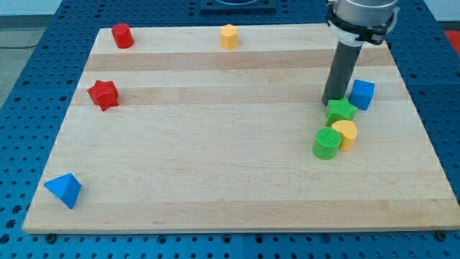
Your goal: Keep your hand to the left of the yellow hexagon
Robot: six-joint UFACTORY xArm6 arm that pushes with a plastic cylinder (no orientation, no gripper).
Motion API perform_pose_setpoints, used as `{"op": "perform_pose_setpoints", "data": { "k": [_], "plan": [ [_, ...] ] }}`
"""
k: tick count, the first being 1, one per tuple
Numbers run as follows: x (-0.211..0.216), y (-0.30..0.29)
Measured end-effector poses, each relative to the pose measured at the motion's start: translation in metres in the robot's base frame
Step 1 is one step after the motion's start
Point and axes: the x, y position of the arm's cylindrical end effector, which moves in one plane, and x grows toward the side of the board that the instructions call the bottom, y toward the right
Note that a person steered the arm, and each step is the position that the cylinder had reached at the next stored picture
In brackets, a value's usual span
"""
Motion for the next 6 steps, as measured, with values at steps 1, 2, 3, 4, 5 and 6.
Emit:
{"op": "perform_pose_setpoints", "data": {
  "k": [1,2,3,4,5,6],
  "plan": [
    [0.01,0.0],
    [0.017,0.0],
    [0.016,-0.008],
    [0.0,-0.064],
    [-0.043,-0.136],
    [-0.093,-0.205]
  ]
}}
